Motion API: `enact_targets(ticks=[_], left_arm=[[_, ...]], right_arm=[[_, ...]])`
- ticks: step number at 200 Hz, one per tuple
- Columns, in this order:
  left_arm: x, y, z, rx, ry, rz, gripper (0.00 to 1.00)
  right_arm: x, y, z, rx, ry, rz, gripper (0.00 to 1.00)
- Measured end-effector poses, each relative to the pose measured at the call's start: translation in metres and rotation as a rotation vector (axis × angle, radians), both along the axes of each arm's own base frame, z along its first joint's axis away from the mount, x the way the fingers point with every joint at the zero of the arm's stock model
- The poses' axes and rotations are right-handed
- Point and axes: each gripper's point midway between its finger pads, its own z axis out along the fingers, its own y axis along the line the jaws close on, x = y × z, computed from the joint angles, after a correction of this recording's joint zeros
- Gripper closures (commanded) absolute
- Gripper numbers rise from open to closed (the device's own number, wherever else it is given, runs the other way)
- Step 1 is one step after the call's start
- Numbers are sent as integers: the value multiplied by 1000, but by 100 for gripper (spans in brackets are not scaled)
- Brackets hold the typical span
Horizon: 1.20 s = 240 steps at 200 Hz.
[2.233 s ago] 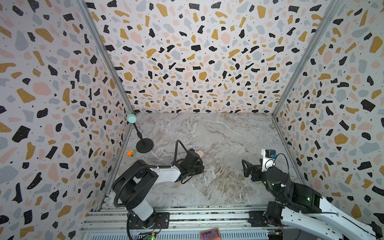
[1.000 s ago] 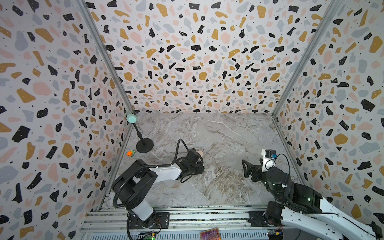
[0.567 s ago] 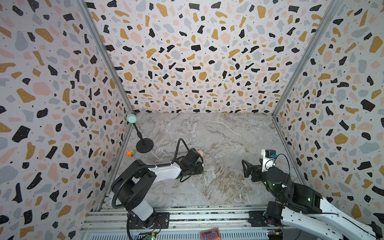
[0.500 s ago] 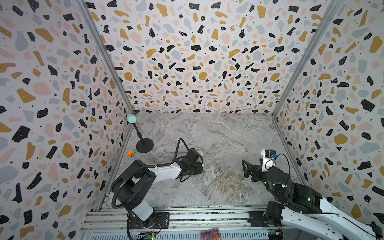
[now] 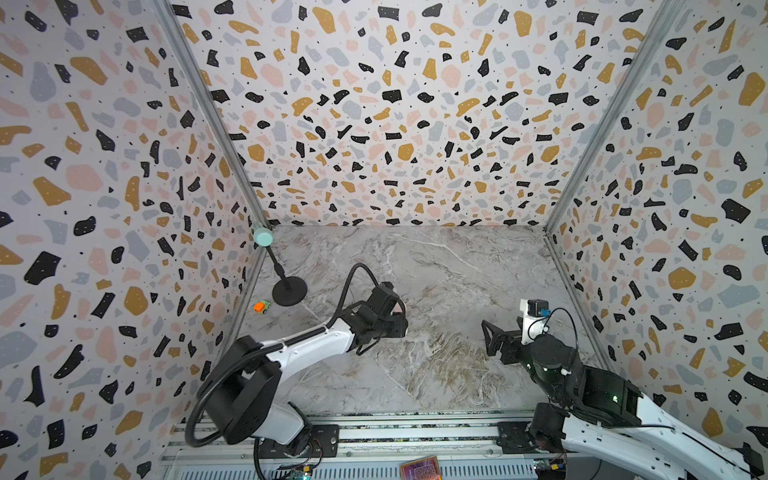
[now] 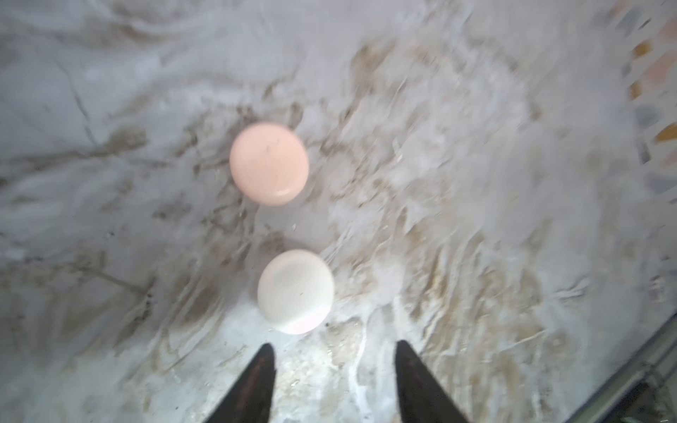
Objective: Insert the wireless bluetooth earbuds into the charging case
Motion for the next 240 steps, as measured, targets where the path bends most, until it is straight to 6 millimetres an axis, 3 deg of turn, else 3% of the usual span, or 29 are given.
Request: enact_targets(ticks=[8,11,14,39,60,75,94,119,138,162,193,240], left_arm=[[5,3,23,-9,-74,6,12],[7,5,31,-9,-101,9,3],[9,8,40,-8,-134,18,0],[17,43,95,22,-374,117,0],[15,85,114,65,-540,254,0],[11,118,108,123,-615,358,0],[11,158,91,226,-660,479,0],[18,204,73,346,-667,624,0],[20,232,67,412,-693,709,0],[21,265,54,483,-691,791,0],[27,296,39,538,-688,875,0],[30,314,-7,570,-651,849,0]], right_arm=[[2,-1,-3,-10,-1,-13,1],[3,-2,-4,-14,-2,-19,1],[4,-2,-5,-18,-2,-26,1],[17,-9,-20,-72,-35,-103,1],[32,-14,-46,-159,-96,-149,1],[45,-26,-69,-239,-121,-200,1],[69,-59,-89,-317,-111,-311,1],[100,-101,-93,-336,-108,-436,1],[109,-101,-96,-345,-176,-420,1],[120,-98,-120,-407,-185,-375,1],[131,-104,-139,-449,-197,-378,1],[137,-128,-127,-353,-290,-416,1]])
